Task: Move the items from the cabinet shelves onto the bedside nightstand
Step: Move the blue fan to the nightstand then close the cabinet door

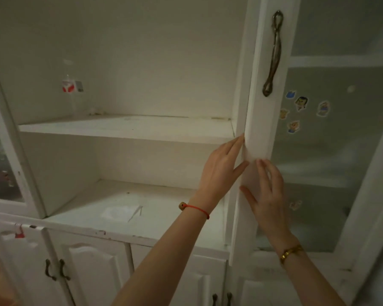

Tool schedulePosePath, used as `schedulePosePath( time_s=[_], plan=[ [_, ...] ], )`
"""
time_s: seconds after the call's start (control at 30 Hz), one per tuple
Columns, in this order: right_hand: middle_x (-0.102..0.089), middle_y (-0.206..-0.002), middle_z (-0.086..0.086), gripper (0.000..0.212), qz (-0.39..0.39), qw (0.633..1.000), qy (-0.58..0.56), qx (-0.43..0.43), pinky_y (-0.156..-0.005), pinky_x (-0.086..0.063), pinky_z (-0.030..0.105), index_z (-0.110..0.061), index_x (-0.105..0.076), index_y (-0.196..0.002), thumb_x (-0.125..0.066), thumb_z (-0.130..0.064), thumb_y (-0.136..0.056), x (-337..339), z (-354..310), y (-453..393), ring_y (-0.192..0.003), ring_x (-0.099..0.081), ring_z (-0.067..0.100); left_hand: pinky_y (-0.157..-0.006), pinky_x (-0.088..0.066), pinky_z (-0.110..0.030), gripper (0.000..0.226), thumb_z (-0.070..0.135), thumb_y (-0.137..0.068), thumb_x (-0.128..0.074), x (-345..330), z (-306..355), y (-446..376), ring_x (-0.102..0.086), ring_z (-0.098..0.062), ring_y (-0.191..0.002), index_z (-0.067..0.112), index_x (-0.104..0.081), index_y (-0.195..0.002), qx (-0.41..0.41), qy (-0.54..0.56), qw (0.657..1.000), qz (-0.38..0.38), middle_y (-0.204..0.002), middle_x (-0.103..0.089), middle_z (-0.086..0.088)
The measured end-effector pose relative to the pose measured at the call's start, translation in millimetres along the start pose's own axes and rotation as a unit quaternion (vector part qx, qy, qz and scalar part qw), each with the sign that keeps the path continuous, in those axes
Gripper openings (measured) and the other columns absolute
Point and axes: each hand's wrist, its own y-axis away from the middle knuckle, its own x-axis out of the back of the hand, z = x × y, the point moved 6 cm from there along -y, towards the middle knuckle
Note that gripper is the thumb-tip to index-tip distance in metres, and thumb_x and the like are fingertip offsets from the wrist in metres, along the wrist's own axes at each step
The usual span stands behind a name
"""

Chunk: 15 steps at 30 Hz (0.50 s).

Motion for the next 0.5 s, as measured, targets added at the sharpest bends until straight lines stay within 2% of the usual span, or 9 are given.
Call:
schedulePosePath(
  time_s=[0.27, 0.5],
  plan=[
    [-0.027, -0.153, 0.009, 0.076, -0.025, 0.996, 0.081, -0.026, -0.119, -0.019, 0.023, -0.006, -0.027, -0.151, -0.063, -0.038, -0.091, -19, 7, -8, -0.141, -0.032, 0.02, -0.112, -0.04, -0.038, 0.059, 0.025, -0.094, -0.065, -17, -24, -12, -0.046, -0.025, -0.136, 0.004, -0.044, -0.145, -0.016, 0.011, 1.0, 0.015, -0.146, -0.05, -0.011],
    [-0.029, -0.152, 0.011, 0.074, -0.036, 0.995, 0.094, -0.027, -0.117, -0.029, 0.032, -0.005, -0.03, -0.15, -0.062, -0.04, -0.093, -22, 6, -11, -0.141, -0.033, 0.022, -0.111, -0.042, -0.038, 0.059, 0.025, -0.093, -0.067, -22, -34, -13, -0.048, -0.023, -0.135, 0.005, -0.046, -0.144, -0.028, 0.029, 0.999, 0.036, -0.144, -0.053, -0.01]
  ],
)
